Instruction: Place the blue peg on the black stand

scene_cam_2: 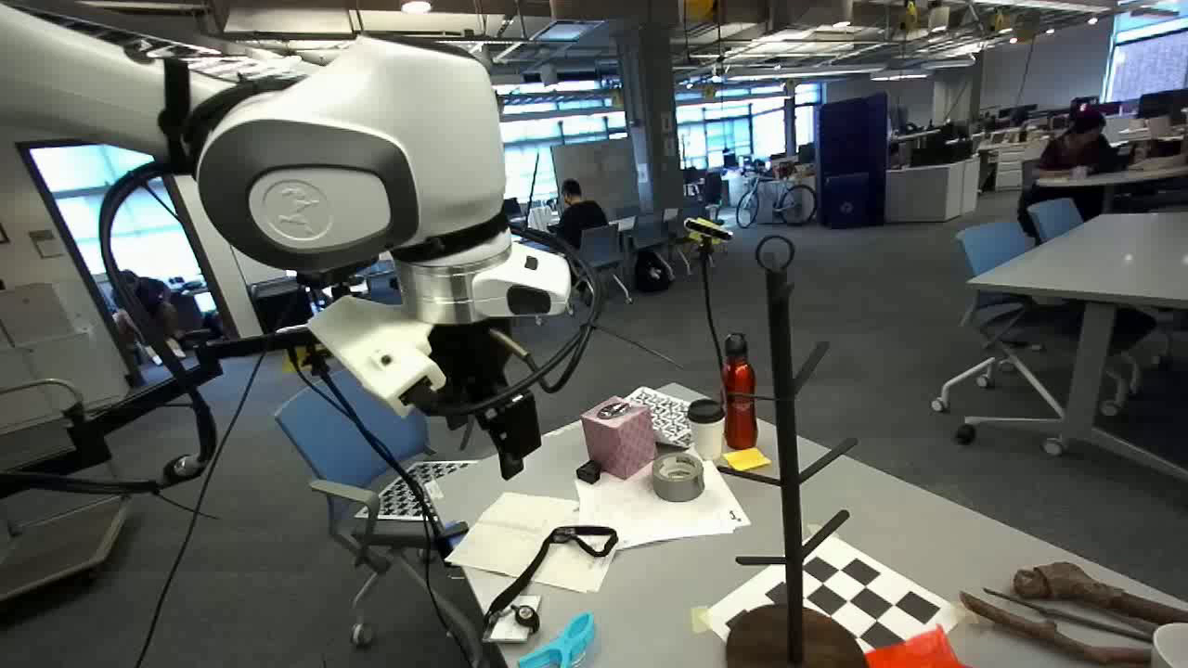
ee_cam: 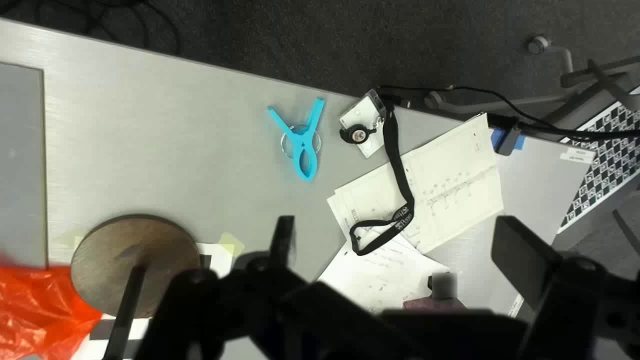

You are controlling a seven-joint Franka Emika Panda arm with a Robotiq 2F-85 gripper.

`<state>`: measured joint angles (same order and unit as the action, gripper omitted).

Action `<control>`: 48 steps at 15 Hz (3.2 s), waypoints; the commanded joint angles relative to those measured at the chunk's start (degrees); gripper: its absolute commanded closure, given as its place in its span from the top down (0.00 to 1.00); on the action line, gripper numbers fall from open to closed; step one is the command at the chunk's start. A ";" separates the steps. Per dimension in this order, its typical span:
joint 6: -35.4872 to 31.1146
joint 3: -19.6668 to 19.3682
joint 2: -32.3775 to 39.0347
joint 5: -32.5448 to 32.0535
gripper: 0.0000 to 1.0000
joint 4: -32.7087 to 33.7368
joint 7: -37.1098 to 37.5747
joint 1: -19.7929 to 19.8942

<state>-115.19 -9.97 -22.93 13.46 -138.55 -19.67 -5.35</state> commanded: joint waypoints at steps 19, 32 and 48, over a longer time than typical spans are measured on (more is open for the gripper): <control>0.24 1.24 0.13 0.51 1.00 0.12 -0.43 1.38; 0.24 1.24 0.13 0.51 1.00 0.12 -0.43 1.39; -2.28 1.79 3.02 -0.93 1.00 0.43 0.40 2.58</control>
<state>-115.89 -9.25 -22.20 13.06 -138.55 -19.52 -4.34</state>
